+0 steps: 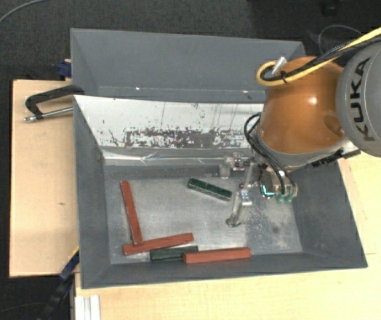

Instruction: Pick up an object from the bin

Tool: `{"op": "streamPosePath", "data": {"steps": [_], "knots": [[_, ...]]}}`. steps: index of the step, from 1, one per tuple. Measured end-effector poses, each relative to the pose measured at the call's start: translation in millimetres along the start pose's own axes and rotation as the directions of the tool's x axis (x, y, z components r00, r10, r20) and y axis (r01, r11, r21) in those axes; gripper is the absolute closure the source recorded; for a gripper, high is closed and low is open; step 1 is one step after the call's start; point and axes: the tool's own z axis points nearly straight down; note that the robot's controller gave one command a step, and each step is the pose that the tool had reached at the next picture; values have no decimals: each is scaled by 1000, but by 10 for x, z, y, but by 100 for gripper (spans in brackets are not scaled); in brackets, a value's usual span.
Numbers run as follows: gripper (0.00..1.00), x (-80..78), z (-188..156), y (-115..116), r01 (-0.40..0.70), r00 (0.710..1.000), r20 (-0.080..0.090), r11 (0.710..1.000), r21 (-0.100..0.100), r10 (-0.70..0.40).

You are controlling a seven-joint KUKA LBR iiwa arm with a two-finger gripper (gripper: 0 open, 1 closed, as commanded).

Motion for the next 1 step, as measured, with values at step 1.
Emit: {"op": "streamPosePath", "data": {"steps": [1], "knots": [[0, -771, 597, -358, -9, 1000, 5, 1000, 2, 9]]}}
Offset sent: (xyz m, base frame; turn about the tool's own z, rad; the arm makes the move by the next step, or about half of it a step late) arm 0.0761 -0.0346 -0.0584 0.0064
